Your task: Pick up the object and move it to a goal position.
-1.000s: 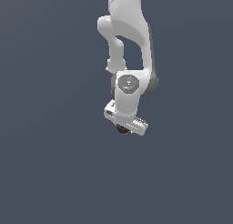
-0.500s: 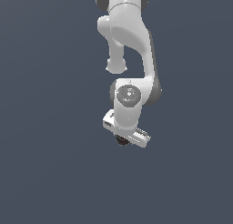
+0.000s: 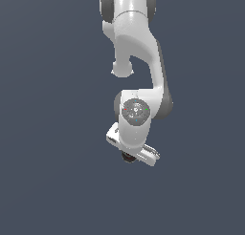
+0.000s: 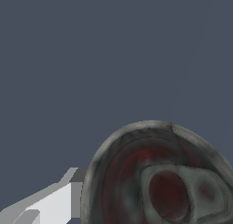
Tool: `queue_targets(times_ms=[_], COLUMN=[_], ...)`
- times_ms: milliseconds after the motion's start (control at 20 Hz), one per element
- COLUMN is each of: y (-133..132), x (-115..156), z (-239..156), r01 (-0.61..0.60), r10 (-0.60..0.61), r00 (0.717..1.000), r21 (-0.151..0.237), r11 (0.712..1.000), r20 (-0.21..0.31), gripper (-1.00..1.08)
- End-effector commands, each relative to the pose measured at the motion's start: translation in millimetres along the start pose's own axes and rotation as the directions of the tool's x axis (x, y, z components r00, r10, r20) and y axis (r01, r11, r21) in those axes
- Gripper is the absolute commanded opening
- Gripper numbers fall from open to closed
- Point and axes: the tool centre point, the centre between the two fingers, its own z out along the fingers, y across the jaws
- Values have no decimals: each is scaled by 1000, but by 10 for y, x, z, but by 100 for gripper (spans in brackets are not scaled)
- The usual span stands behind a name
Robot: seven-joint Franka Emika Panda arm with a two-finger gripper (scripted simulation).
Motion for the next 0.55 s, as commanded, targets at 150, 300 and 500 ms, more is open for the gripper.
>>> queue_targets(times_ms=[150,300,500], y=[-61,-76,-83], x=[115,144,158], z=[-38,-41,-42], r01=[0,0,0], r10=[0,0,0], r00=[1000,1000,1000], r21=[2,2,2], r11=[1000,1000,1000], r20=[-4,-4,-4], gripper=[-100,-100,-100])
